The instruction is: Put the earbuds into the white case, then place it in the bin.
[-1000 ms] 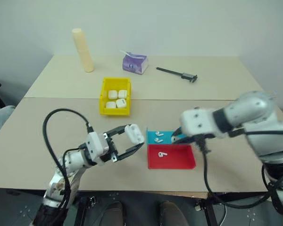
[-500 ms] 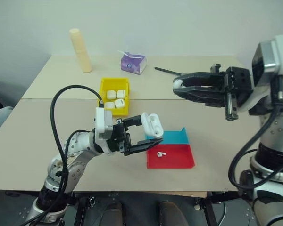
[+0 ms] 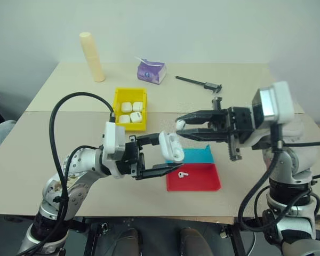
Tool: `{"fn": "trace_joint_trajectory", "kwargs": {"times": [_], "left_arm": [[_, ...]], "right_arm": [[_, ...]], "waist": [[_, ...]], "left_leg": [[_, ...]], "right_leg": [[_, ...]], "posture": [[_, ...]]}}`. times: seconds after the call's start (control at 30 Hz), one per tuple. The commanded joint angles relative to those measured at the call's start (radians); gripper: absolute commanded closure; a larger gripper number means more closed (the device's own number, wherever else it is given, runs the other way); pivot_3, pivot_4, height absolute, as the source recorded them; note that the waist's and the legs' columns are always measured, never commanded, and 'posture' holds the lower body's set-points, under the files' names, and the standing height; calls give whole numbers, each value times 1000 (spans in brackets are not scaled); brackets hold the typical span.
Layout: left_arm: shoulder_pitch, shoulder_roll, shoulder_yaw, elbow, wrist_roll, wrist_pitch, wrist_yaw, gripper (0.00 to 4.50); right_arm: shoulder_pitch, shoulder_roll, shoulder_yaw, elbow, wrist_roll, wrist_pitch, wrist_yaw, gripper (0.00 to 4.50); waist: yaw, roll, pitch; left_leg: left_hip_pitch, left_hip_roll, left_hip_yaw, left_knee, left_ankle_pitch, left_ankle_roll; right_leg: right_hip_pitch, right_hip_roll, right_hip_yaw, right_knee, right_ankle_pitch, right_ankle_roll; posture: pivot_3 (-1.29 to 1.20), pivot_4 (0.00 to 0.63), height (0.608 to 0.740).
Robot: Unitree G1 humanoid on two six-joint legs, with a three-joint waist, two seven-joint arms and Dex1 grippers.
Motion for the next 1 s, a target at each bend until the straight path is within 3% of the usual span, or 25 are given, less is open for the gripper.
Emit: {"fn": "trace_joint_trajectory", "kwargs": {"times": [0.03, 0.77, 0.9, 1.0], "left_arm": [[-2, 2, 23, -36, -10, -4, 1, 1760], [-4, -18, 13, -21, 22, -10, -1, 1760], [-3, -23, 13, -21, 31, -6, 4, 1760], [-3, -27, 13, -20, 38, -9, 5, 1760]], "right_arm": [[0, -11, 13, -6, -1, -46, 4, 3869], [33, -26, 83, 34, -53, -143, 9, 3869], [36, -37, 90, 37, -61, -164, 26, 2653], [42, -50, 92, 42, -64, -185, 49, 2653]], "waist": [[0, 0, 0], [0, 0, 0], [0, 0, 0], [1, 0, 0]], "left_leg": [[0, 0, 0, 0, 0, 0], [0, 0, 0, 0, 0, 0], [0, 0, 0, 0, 0, 0], [0, 0, 0, 0, 0, 0]], "right_leg": [[0, 0, 0, 0, 0, 0], [0, 0, 0, 0, 0, 0], [0, 0, 0, 0, 0, 0], [0, 0, 0, 0, 0, 0]], "posture": [[0, 150, 740], [0, 150, 740], [0, 150, 740], [0, 150, 740]]}}
